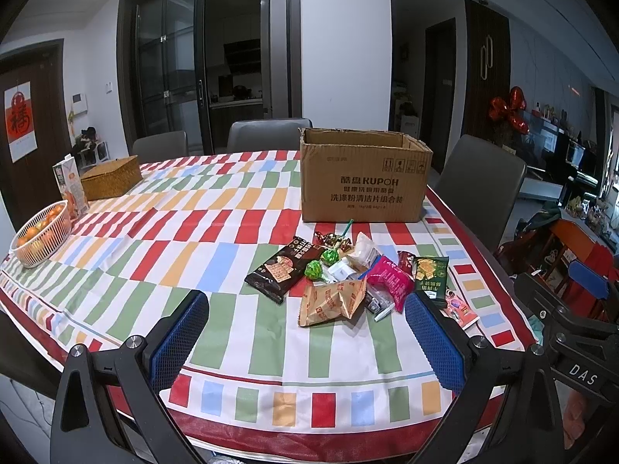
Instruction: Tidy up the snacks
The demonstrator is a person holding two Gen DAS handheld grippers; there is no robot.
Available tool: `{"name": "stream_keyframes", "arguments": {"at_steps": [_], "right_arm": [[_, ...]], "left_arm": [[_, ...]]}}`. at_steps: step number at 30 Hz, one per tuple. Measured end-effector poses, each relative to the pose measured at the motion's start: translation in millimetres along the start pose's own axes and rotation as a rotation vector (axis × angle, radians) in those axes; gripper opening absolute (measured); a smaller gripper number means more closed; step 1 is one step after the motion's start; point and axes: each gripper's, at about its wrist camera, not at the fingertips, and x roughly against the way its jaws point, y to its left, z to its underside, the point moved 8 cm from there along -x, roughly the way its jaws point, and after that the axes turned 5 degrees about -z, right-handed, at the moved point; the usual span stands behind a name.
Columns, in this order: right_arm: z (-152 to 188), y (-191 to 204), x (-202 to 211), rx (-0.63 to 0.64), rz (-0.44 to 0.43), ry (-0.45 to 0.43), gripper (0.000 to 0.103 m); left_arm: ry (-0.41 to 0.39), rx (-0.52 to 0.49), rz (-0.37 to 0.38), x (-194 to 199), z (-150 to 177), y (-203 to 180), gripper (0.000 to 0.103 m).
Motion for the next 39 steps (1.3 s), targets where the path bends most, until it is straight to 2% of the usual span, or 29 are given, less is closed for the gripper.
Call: {"name": "stream_keyframes", "arguments": {"at_steps": [17,24,34,39], "right_arm": [[1,1,-2,-0.001,-0.001,0.006,0.103],[6,1,-6,0.001,-0.007,0.015,0.103],[8,11,-32,0.045,-0.074,0.055,0.102],[10,19,-56,0.085,-0.115,0.101,0.098]], "left_arm": [[0.003,-0.002,0.001,-1,0,0,0.103],[-0.004,-0.024,-0.007,-1,13,-6,0.103],[0.002,-0.086,-0.001,-21,13,-10,0.103],[0.023,-0.132,0.013,-39,17,-16,0.095]]}}
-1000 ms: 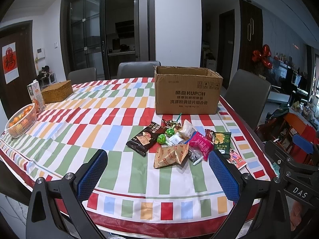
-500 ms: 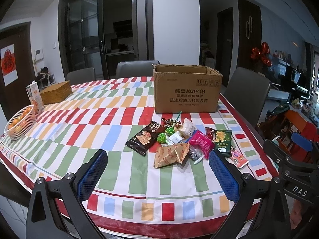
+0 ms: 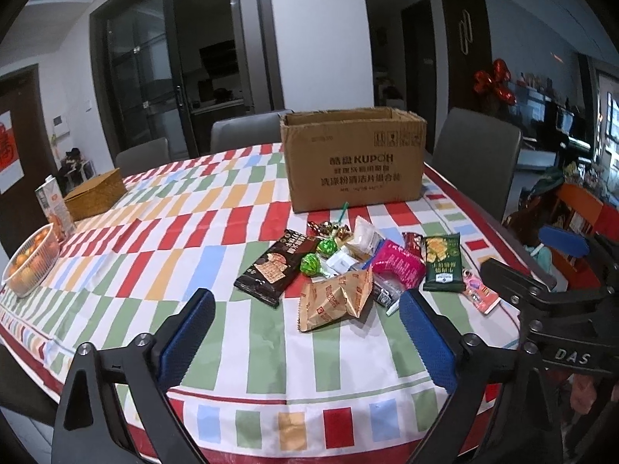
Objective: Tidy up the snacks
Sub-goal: 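Grasp the pink snack bag with the right tool while the left tool grasps the tan cracker bag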
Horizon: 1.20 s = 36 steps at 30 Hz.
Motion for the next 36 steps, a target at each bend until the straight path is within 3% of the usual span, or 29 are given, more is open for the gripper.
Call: {"name": "stream_keyframes", "arguments": {"at_steps": [9,22,28,36], "right_arm": [[4,5,-45,0.046,-0.052,0.093,0.081],[3,16,-100,0.128,-0.129,0.173,0.058],[4,16,-116,0.141,-0.158,0.206,0.051],[6,21,-132,0.148,-0.199,0.243,0.045]], "left_arm": [[0.052,-0.065,0.053,-36,3,-16,0.08],[0.157,-0.077,0.104,-85,13,-30,0.072],[0.173,-0.096,0.106,-101,16,-36,0.071],[0.203,-0.087,0.126,-118,15,-38,0.055]]}}
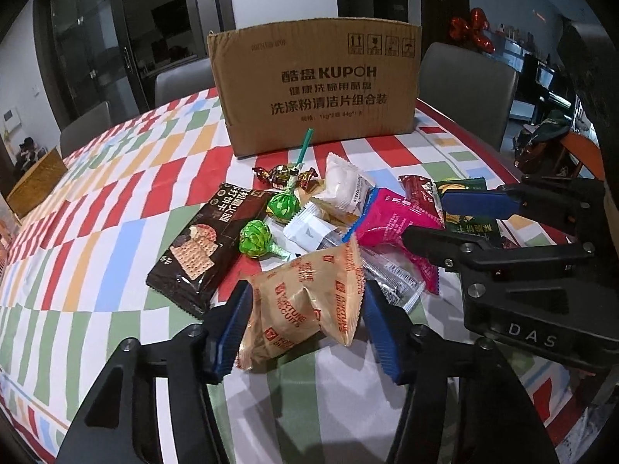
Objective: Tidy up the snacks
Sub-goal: 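Grasp the pink snack bag with the right tool while the left tool grasps the tan cracker bag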
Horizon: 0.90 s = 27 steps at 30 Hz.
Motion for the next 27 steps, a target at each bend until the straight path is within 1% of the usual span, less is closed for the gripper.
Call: {"name": "stream_keyframes", "arguments": {"at_steps": [5,7,8,9,10,12,16,20,22,27], "right_arm": [[-4,0,-5,-0.006,-0.02,0.012,0.044],[-6,-1,-8,-0.011,-0.026,0.021,0.044],[-6,0,-10,-0.011,-0.028,0.027,0.044],[-6,0,-12,-0.008,-0.027,0.033,0.042],[-5,2,-15,-0.003,-0.028,0.047,0.037],[-2,4,-17,0.007,-0.023,0.056,0.037],[-2,6,-14,-0.001,-0.012,0.052,0.033],[-2,8,-6,-0.025,-0.009,0.038,0.032],[-3,8,0,-0.035,-0.006,0.026,0.032],[-8,9,15,-0.049,0.002,-0.015,0.032]], "left_arm": [[0.001,0.013,0.006,-3,-3,2,0.052],[-0.005,0.024,0.018,-2,-4,3,0.045],[-0.004,0.038,0.02,-2,-5,5,0.039],[-0.001,0.049,0.03,-3,-5,7,0.039],[0.004,0.06,0.041,-4,-5,8,0.038],[0.006,0.072,0.049,-4,-5,9,0.037],[0.006,0.102,0.062,-1,-4,13,0.033],[0.003,0.142,0.087,5,-4,17,0.031],[-0.005,0.15,0.089,10,-5,18,0.026],[-0.041,0.153,0.095,24,-11,19,0.025]]}}
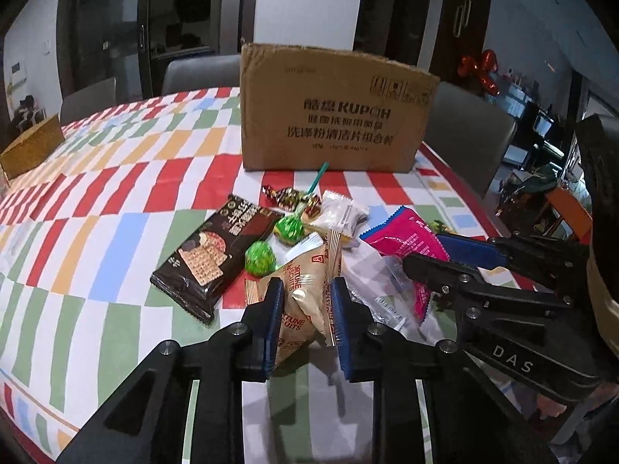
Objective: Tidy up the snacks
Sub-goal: 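Grasp the pink snack bag with the right tool while the left tool grasps the tan cracker bag, then carry both bags into the cardboard box and open both tools to drop them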
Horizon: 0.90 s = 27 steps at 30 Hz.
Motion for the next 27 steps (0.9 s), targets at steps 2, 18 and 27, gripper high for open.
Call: {"name": "stream_keyframes", "arguments": {"at_steps": [2,18,27], "right_arm": [[-3,1,6,-0.002,0.001,-0.015,0.032],[-58,0,55,0.006,0.034,-0.184,0.032],[-110,-22,78,0.004,0.071,-0.276,0.032]], "left_arm": [[-0.014,0.002,0.006,6,-4,-1,0.025],[-0.187,-0.016,-0.017,46,-73,0,0.024],[-0.275,-0.06,0.002,62,-141,-4,0.024]]}}
